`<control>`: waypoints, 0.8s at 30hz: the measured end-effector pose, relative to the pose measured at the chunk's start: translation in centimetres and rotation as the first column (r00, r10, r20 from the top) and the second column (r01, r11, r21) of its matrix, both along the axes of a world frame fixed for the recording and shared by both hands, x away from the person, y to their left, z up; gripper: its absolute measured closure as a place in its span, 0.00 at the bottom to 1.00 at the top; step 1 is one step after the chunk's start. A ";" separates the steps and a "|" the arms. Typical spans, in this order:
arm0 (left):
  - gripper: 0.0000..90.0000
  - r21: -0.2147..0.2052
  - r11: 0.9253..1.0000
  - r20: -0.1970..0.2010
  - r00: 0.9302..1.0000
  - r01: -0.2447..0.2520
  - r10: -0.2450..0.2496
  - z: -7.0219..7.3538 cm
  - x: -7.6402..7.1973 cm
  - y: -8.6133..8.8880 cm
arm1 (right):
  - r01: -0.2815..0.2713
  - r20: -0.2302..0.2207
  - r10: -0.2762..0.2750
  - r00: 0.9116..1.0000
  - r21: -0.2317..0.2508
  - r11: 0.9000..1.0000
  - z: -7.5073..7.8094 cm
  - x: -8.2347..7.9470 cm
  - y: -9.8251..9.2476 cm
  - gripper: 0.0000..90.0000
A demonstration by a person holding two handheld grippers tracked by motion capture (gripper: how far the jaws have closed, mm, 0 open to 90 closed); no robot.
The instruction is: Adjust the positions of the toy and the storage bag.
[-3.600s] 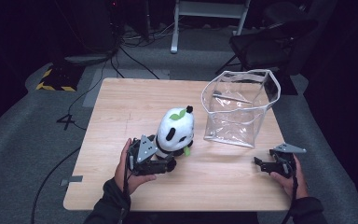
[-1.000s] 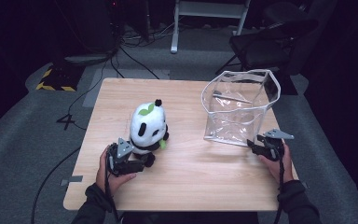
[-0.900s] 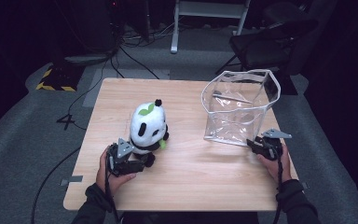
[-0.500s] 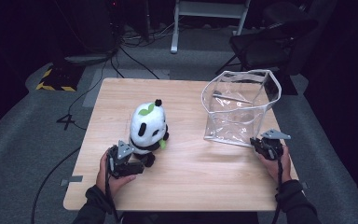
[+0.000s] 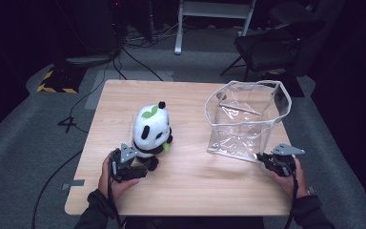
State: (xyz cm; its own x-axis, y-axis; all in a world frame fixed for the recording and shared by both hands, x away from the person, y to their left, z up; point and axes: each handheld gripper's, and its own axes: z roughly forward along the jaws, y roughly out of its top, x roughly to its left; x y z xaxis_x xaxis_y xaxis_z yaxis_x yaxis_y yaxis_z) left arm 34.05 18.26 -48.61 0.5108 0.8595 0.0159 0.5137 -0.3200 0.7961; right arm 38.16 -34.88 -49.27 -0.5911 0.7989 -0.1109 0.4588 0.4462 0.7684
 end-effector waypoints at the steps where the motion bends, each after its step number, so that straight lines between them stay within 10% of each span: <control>1: 0.19 0.001 1.000 -0.001 1.000 -0.001 0.001 0.0 0.0 0.0 | -0.003 -0.001 0.003 1.000 0.000 1.000 0.0 -0.3 -0.1 0.92; 14: 0.20 0.039 0.999 0.002 1.000 -0.003 0.003 -0.1 -0.5 0.2 | 0.002 -0.023 -0.002 1.000 -0.003 1.000 0.8 -1.9 -3.1 0.54; 24: 0.21 0.035 0.999 0.001 1.000 0.001 -0.002 -0.1 -0.7 0.5 | 0.050 -0.025 -0.049 0.998 0.032 0.998 1.4 -1.5 -5.1 0.54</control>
State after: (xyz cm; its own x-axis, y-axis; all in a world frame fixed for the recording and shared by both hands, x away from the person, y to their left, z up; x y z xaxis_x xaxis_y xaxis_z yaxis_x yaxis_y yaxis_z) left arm 33.39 18.78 -48.75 0.5121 0.8577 0.0463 0.5126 -0.3484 0.7847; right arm 36.65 -39.94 -47.86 -0.5531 0.8301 -0.0704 0.4986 0.3976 0.7703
